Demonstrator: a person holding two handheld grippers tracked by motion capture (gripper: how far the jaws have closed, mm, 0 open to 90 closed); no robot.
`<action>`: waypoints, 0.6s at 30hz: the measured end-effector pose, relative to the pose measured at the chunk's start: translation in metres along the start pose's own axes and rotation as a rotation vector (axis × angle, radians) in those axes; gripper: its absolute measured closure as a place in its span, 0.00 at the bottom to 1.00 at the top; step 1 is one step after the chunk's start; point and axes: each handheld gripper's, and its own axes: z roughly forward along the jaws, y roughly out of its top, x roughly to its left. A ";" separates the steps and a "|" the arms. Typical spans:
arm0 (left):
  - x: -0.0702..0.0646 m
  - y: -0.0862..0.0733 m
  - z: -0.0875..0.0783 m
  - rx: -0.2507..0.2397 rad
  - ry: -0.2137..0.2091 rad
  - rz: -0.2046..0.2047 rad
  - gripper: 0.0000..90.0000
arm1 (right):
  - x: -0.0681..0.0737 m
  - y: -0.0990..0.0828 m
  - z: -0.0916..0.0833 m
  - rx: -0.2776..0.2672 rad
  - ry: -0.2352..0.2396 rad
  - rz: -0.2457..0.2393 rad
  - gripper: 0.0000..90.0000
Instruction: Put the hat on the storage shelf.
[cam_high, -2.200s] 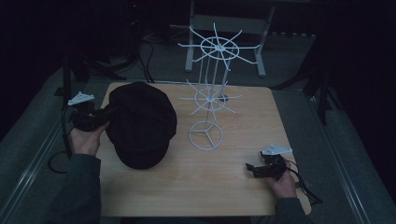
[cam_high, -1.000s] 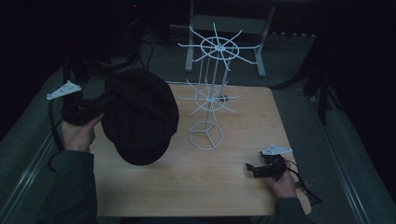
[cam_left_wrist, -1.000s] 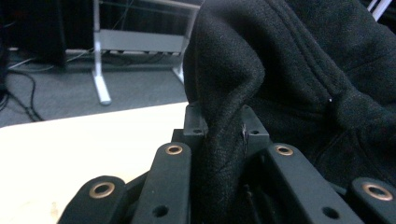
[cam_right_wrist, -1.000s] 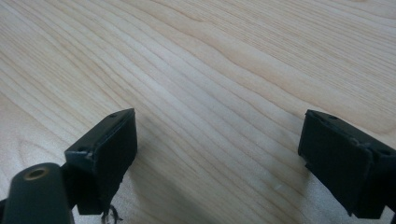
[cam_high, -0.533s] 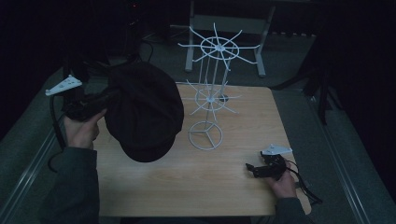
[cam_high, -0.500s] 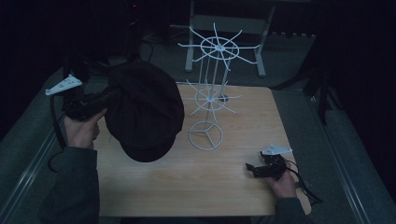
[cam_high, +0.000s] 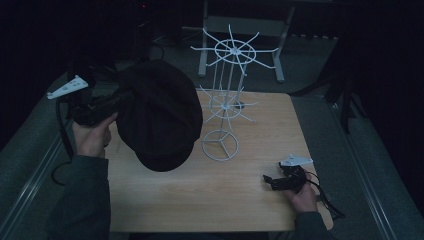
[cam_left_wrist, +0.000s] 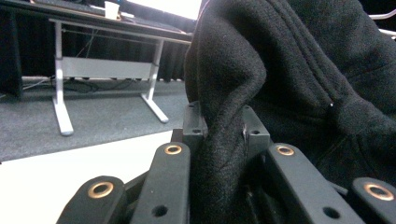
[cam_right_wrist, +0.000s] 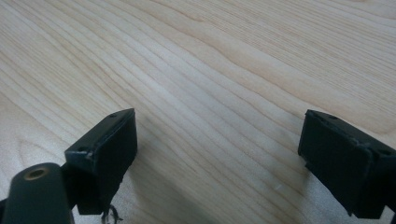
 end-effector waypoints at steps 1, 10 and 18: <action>-0.001 0.001 0.000 -0.003 -0.004 0.000 0.87 | 0.000 0.000 0.000 0.000 0.000 0.000 0.13; -0.005 0.007 0.001 -0.037 -0.034 -0.016 0.87 | 0.000 0.000 0.000 0.000 0.000 0.000 0.13; -0.006 0.011 0.000 -0.059 -0.043 -0.032 0.87 | 0.000 0.000 0.000 0.000 -0.001 0.000 0.13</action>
